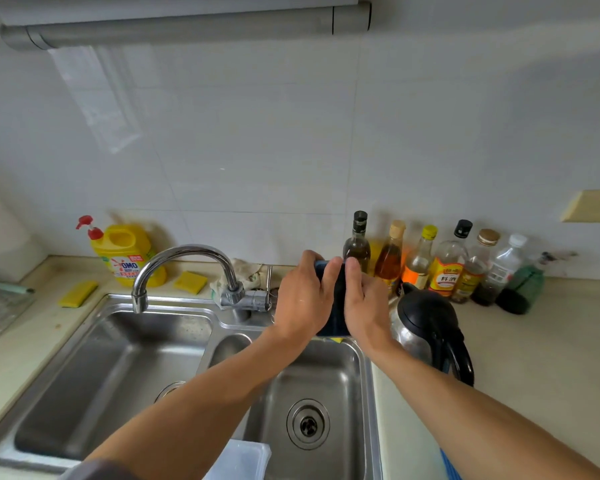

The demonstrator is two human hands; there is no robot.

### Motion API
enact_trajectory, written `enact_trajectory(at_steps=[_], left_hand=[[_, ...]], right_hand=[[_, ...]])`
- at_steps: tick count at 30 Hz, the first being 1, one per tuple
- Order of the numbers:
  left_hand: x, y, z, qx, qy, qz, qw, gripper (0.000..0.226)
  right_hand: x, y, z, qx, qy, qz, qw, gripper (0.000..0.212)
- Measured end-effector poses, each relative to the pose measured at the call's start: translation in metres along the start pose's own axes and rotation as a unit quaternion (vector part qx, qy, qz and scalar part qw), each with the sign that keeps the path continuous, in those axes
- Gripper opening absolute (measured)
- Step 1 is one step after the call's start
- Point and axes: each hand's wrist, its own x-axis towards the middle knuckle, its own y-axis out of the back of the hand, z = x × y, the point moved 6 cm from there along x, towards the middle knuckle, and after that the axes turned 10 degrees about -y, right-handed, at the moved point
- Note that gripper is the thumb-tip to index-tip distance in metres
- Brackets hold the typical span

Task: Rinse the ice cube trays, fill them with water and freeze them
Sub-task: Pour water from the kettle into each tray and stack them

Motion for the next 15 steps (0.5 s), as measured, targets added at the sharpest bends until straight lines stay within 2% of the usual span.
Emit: enact_trajectory(at_steps=[4,7,10,12,15], left_hand=[[0.017,0.007,-0.002,-0.003,0.012,0.022,1.0,0.055],[0.015,0.006,-0.014,-0.009,0.059,0.008,0.998,0.06],[-0.012,-0.011,-0.037,0.001,0.135,-0.057,0.989,0.072],[-0.037,-0.027,-0.053,-0.026,0.207,-0.109,0.972,0.079],[-0.056,-0.038,-0.067,-0.083,0.256,-0.123,0.955,0.07]], right_hand=[[0.016,-0.007,-0.009,0.03,0.003,0.005,1.0,0.087],[0.025,-0.017,0.0,-0.012,-0.021,-0.019,1.0,0.084],[0.022,-0.025,0.033,-0.081,-0.111,-0.044,0.99,0.084],[0.016,-0.029,0.056,-0.082,-0.188,-0.061,0.977,0.083],[0.011,-0.039,0.065,-0.097,-0.236,-0.097,0.962,0.074]])
